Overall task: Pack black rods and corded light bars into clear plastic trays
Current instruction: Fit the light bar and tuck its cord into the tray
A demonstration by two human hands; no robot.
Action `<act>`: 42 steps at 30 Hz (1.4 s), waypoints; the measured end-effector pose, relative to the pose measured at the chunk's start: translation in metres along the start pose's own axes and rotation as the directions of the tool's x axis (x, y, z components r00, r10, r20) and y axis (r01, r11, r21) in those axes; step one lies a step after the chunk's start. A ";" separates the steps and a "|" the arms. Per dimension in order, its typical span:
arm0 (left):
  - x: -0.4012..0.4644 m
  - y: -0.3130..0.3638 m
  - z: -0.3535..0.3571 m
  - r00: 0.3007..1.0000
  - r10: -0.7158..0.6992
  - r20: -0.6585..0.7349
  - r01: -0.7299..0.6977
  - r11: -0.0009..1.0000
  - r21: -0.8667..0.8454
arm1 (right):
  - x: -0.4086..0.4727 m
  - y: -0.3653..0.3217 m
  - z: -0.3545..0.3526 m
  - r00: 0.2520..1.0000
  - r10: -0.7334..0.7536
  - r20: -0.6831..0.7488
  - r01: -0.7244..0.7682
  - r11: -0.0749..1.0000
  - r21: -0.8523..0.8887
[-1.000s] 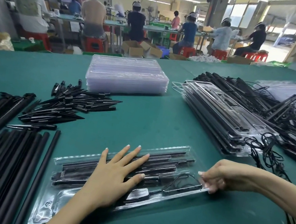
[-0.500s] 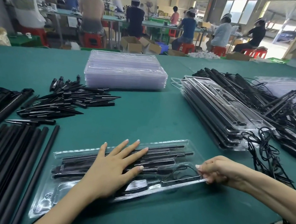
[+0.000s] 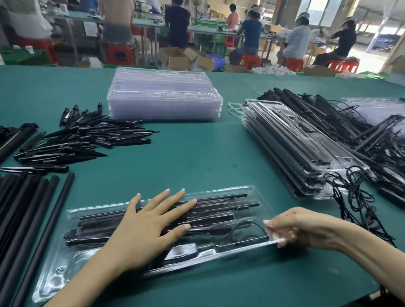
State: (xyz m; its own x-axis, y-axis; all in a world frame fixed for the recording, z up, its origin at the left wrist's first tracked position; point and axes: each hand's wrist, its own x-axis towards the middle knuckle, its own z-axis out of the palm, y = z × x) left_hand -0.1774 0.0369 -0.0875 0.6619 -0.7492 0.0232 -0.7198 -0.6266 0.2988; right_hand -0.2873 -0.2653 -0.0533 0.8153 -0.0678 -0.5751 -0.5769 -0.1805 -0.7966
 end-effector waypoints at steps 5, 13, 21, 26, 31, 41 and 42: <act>0.000 -0.001 0.000 1.000 0.001 0.000 -0.001 1.000 0.002 | 0.003 0.000 -0.001 0.993 0.095 -0.067 -0.084 0.985 0.148; -0.003 0.001 -0.001 1.000 0.016 -0.011 -0.016 1.000 -0.005 | -0.004 0.002 -0.004 0.997 -0.065 0.032 0.066 0.997 -0.048; -0.005 0.003 -0.003 1.000 0.020 -0.003 -0.020 1.000 0.003 | -0.013 0.005 0.006 0.998 -0.060 -0.017 0.060 0.998 -0.032; -0.006 0.003 -0.003 1.000 0.017 -0.001 -0.017 1.000 -0.002 | -0.014 0.009 0.013 0.987 -0.137 -0.083 0.119 0.975 -0.187; -0.006 0.002 -0.002 1.000 0.021 0.006 -0.021 1.000 0.014 | -0.011 0.010 0.016 0.970 -0.161 -0.181 0.102 0.950 -0.294; -0.006 0.002 -0.007 0.998 0.017 0.056 -0.014 0.998 -0.061 | -0.017 0.003 0.009 0.999 0.016 0.030 -0.017 0.999 0.033; -0.006 0.002 -0.008 0.998 0.018 0.060 -0.014 0.997 -0.070 | -0.017 0.002 0.008 0.999 0.018 0.032 -0.018 1.000 0.022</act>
State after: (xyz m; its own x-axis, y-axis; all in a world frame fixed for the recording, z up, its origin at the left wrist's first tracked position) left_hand -0.1812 0.0417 -0.0799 0.6349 -0.7720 -0.0287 -0.7124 -0.5994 0.3649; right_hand -0.3026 -0.2561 -0.0464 0.8030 -0.0392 -0.5947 -0.5927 -0.1576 -0.7899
